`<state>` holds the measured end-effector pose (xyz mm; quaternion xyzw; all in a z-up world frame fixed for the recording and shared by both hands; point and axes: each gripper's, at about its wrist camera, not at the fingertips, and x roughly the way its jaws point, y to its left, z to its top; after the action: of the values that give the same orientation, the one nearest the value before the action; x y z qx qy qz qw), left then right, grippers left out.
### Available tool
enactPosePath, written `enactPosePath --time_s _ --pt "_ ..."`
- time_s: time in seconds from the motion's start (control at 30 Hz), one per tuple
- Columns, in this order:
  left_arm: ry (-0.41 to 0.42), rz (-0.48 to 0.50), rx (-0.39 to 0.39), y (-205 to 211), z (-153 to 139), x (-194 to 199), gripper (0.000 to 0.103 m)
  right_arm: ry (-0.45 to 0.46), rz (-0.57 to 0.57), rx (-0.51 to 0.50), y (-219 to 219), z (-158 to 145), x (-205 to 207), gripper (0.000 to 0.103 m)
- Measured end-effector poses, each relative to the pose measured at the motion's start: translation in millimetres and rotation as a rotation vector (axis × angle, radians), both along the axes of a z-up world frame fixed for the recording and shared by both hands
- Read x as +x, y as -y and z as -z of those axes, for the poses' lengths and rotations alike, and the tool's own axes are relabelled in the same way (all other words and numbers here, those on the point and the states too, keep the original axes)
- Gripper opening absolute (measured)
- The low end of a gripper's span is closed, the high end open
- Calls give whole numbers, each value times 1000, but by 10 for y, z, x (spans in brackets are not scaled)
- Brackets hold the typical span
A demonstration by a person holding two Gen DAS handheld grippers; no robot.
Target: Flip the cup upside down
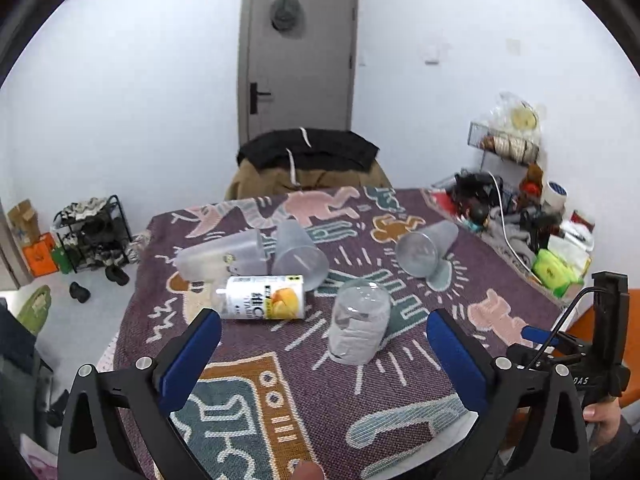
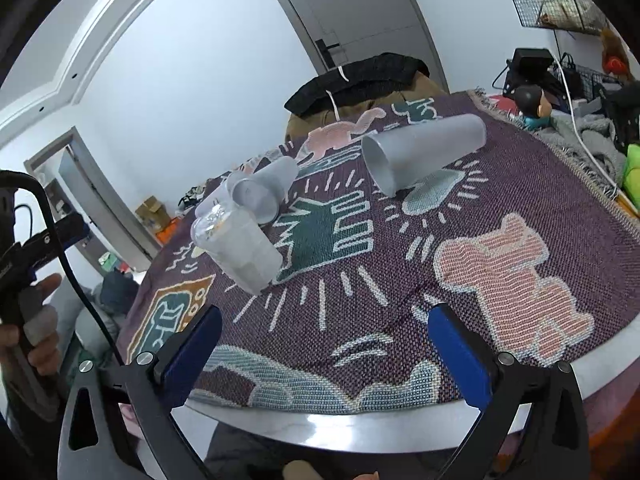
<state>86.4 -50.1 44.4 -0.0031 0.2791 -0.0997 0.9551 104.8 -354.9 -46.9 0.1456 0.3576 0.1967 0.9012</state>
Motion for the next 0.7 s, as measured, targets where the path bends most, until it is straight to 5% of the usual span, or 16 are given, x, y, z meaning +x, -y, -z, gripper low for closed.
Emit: enactPosePath --time_s 0.37,0.7 --pt "60 -89 -136 -404 244 -354 103 75 -32 -62 -146 -218 -150 103" --pt "148 -148 -91 -524 421 -754 103 133 -31 -139 -185 -244 -344 103"
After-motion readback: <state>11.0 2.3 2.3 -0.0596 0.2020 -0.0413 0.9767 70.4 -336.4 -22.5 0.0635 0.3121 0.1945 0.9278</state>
